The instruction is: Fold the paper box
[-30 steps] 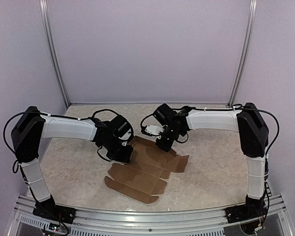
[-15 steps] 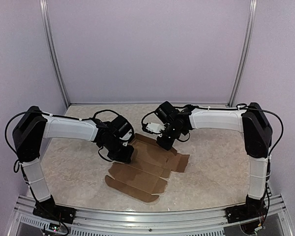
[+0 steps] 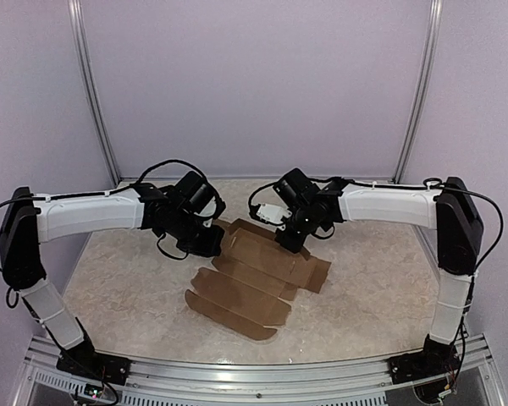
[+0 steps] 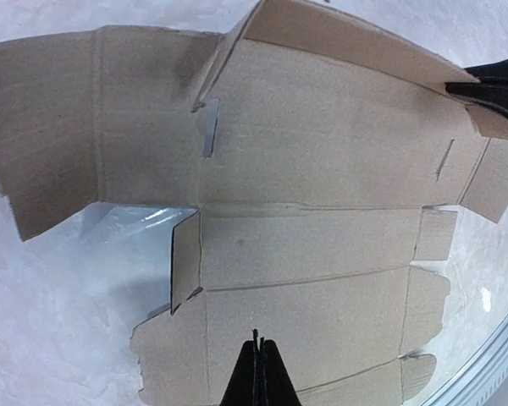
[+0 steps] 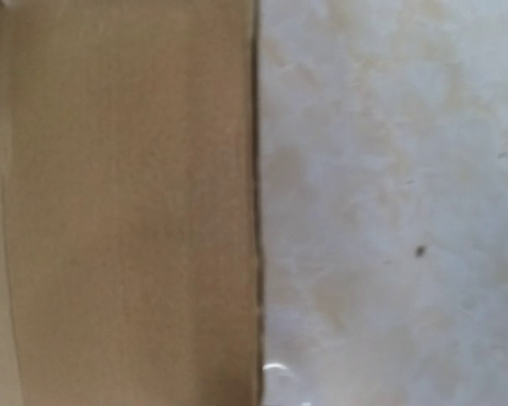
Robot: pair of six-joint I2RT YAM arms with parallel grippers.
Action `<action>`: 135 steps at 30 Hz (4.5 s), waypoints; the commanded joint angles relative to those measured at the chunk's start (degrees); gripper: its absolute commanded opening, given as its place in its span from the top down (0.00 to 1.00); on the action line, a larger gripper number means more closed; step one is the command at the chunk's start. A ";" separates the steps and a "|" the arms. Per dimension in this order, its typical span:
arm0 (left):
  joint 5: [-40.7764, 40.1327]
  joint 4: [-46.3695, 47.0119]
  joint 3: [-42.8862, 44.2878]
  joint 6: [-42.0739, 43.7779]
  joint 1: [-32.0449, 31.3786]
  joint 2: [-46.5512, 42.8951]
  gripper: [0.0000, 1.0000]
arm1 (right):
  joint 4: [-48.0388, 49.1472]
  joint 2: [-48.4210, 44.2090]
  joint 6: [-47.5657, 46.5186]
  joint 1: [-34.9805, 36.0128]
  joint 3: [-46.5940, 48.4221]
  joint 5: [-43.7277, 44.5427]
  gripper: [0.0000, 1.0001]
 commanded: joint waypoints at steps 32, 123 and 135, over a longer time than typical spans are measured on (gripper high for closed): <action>0.39 17.88 -21.76 -4.87 19.38 -23.31 1.00 | 48.01 -8.06 -35.20 13.80 -29.18 33.70 1.00; 21.59 49.55 -21.77 -1.57 19.35 1.73 1.00 | 121.76 12.99 -68.75 23.16 -48.31 46.50 1.00; 23.96 49.49 -22.11 -0.94 14.68 3.58 1.00 | 121.10 13.73 -65.28 23.18 -47.41 48.81 1.00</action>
